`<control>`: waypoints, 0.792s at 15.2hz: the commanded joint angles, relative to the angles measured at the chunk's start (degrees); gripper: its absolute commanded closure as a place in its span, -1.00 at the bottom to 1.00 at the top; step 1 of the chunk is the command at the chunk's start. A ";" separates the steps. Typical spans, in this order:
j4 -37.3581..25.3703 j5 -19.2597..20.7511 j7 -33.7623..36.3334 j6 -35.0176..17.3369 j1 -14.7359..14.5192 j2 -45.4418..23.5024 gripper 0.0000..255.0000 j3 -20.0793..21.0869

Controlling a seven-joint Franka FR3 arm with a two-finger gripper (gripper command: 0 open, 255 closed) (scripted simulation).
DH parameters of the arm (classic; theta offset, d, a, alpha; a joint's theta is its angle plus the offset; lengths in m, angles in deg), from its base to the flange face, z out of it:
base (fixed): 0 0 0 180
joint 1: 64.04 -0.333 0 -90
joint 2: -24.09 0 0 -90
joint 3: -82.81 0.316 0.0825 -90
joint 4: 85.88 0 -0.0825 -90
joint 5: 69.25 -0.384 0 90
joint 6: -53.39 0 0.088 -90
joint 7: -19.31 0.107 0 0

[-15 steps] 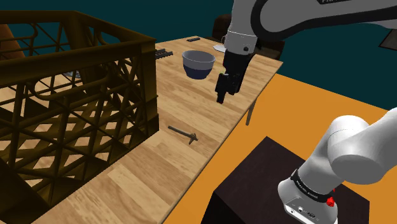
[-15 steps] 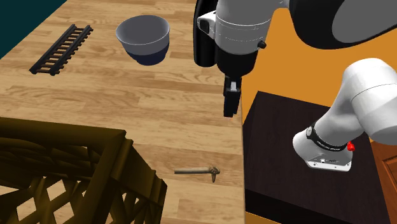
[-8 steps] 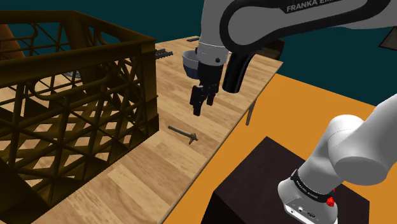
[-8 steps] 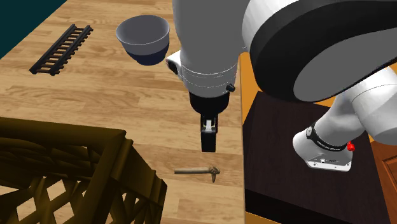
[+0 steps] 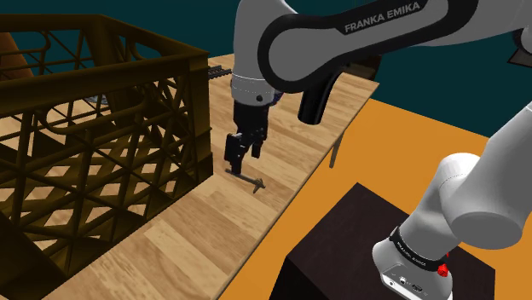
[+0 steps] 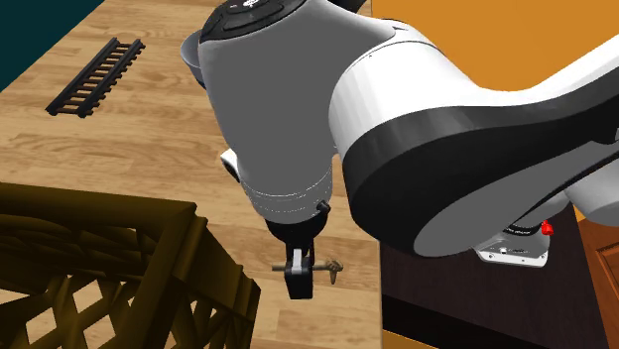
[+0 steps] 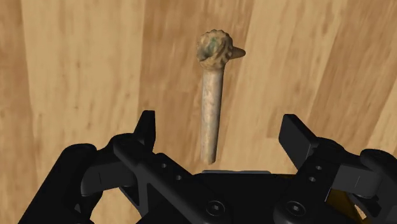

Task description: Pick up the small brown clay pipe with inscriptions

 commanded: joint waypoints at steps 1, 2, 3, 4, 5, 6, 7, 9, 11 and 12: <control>0.69 -0.02 0.05 -1.36 -0.15 -0.66 -1.00 0.20; 1.17 -0.01 -0.01 -2.13 -0.17 -0.94 -1.00 0.24; 1.65 0.01 -0.07 -2.89 -0.19 -1.24 -1.00 0.28; 2.11 0.02 -0.12 -3.66 -0.21 -1.56 -1.00 0.31; 2.82 0.05 -0.20 -4.87 -0.24 -2.07 -1.00 0.37; 2.83 0.05 -0.20 -4.87 -0.25 -2.06 -1.00 0.37; 2.82 0.05 -0.20 -4.87 -0.25 -2.07 -1.00 0.37; 2.68 0.10 -0.24 -4.87 -0.21 -2.22 1.00 0.34; 2.68 0.10 -0.24 -4.86 -0.21 -2.21 1.00 0.34; 2.68 0.10 -0.24 -4.86 -0.21 -2.21 1.00 0.34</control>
